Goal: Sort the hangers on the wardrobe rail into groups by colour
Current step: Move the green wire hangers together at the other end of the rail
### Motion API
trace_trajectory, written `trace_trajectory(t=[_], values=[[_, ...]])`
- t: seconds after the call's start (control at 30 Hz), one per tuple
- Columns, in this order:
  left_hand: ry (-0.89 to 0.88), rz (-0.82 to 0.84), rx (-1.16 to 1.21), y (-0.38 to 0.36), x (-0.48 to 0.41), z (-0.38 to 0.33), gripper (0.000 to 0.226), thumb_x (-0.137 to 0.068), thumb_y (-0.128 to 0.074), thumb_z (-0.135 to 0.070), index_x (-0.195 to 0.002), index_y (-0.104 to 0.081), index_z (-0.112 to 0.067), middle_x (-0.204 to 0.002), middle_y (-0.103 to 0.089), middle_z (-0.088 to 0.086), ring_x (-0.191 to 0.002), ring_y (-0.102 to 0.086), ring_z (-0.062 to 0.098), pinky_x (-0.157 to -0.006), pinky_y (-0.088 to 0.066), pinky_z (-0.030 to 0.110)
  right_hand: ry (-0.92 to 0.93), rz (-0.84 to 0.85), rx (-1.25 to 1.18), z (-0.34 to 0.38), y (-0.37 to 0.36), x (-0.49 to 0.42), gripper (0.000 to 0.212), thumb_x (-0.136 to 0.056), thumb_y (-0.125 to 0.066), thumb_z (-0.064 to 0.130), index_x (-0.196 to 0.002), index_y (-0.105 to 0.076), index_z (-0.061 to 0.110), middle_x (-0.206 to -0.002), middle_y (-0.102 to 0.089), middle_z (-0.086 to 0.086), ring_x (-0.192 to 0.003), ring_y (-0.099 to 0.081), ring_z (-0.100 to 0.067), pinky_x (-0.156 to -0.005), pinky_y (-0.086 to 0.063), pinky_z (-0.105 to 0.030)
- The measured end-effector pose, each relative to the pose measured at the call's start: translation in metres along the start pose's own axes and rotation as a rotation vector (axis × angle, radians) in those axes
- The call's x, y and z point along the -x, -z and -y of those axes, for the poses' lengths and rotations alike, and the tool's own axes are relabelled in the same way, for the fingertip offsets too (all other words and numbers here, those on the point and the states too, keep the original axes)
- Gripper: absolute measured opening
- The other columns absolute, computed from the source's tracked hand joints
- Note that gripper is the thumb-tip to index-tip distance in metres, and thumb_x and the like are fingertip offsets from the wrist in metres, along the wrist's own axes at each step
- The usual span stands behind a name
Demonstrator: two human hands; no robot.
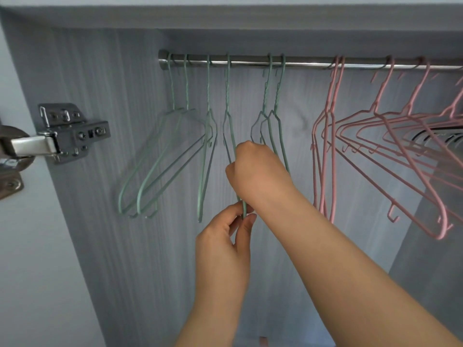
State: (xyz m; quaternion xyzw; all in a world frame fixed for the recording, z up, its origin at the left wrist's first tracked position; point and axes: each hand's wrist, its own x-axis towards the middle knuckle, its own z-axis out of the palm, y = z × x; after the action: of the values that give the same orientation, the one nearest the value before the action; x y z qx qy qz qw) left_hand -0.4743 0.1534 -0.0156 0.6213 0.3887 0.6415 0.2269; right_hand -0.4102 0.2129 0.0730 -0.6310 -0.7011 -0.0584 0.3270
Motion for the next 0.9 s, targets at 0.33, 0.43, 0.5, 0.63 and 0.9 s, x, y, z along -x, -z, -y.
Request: trace_trajectory(t=[0.33, 0.43, 0.5, 0.63, 0.9], values=[[-0.002, 0.017, -0.013, -0.001, 0.0, -0.003, 0.034, -0.086, -0.056, -0.012, -0.077, -0.06, -0.044, -0.083, -0.067, -0.025, -0.075, -0.063, -0.006, -0.064, -0.041, 0.001, -0.032, 0.011, 0.018, 0.0, 0.001, 0.0, 0.04, -0.085, -0.043, -0.001, -0.054, -0.022, 0.015, -0.056, -0.031, 0.0, -0.05, -0.033, -0.015, -0.041, -0.018, -0.023], [0.02, 0.01, -0.021, 0.0, 0.001, 0.0, 0.027, -0.086, -0.058, -0.011, -0.082, -0.063, -0.037, -0.079, -0.071, -0.017, -0.079, -0.064, -0.005, -0.067, -0.043, 0.003, -0.003, 0.054, 0.044, 0.0, 0.004, 0.003, 0.032, -0.088, -0.044, 0.007, -0.058, -0.032, 0.011, -0.061, -0.04, -0.003, -0.067, -0.047, -0.023, -0.044, -0.024, -0.023], [0.037, 0.003, -0.073, 0.001, 0.003, 0.003, 0.017, -0.085, -0.059, -0.017, -0.098, -0.065, -0.027, -0.092, -0.07, -0.014, -0.091, -0.063, -0.002, -0.077, -0.047, 0.011, 0.027, 0.047, 0.062, -0.003, 0.014, 0.005, 0.021, -0.092, -0.045, 0.023, -0.086, -0.053, 0.004, -0.086, -0.059, -0.01, -0.086, -0.057, -0.03, -0.058, -0.035, -0.024], [-0.052, -0.121, -0.236, 0.005, 0.013, -0.007, 0.061, -0.08, -0.064, -0.033, -0.134, -0.038, -0.024, -0.128, -0.05, -0.009, -0.115, -0.048, 0.01, -0.099, -0.039, 0.027, 0.015, -0.092, 0.149, -0.022, 0.051, -0.002, 0.037, -0.091, -0.048, 0.028, -0.123, -0.049, 0.009, -0.124, -0.05, -0.015, -0.105, -0.054, -0.031, -0.076, -0.038, -0.028], [-0.08, 0.071, -0.053, -0.019, 0.007, -0.036, 0.043, -0.082, -0.062, -0.036, -0.123, -0.05, -0.033, -0.105, -0.059, -0.018, -0.091, -0.058, -0.002, -0.08, -0.047, 0.013, -0.162, 0.115, 0.202, -0.039, 0.052, -0.016, 0.034, -0.089, -0.051, 0.015, -0.122, -0.05, 0.004, -0.126, -0.055, -0.013, -0.112, -0.054, -0.028, -0.087, -0.044, -0.028]])
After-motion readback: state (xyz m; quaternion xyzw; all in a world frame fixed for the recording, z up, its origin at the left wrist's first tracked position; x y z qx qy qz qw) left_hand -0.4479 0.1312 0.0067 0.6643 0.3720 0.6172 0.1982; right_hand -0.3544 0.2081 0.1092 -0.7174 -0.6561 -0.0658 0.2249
